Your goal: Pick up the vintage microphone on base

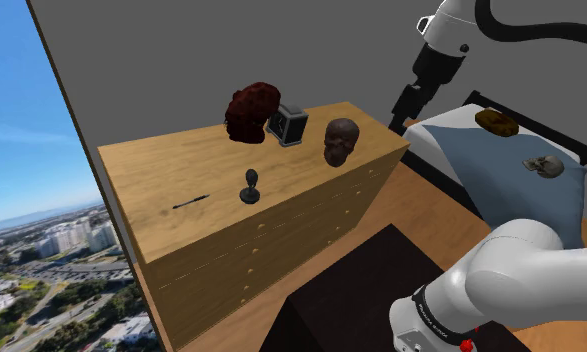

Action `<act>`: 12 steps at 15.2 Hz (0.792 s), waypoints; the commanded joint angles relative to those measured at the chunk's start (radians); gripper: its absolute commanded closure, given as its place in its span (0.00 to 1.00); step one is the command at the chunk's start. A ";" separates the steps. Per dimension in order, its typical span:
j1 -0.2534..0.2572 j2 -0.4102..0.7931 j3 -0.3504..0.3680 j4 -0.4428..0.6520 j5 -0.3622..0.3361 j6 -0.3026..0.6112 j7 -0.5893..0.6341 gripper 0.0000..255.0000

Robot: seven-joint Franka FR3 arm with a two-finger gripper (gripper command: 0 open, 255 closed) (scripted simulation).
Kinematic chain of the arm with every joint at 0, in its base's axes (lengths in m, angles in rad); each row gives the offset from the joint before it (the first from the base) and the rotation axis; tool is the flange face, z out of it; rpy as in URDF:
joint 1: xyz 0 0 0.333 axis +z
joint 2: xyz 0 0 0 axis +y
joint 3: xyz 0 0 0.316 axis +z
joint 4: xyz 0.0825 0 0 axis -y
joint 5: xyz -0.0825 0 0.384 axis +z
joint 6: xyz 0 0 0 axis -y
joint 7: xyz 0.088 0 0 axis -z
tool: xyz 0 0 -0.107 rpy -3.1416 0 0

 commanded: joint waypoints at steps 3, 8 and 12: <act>0.006 0.053 0.005 -0.012 0.009 0.059 0.012 0.00; 0.019 0.204 0.020 -0.020 0.028 0.203 0.037 0.00; 0.030 0.338 0.031 -0.003 0.041 0.309 0.055 0.00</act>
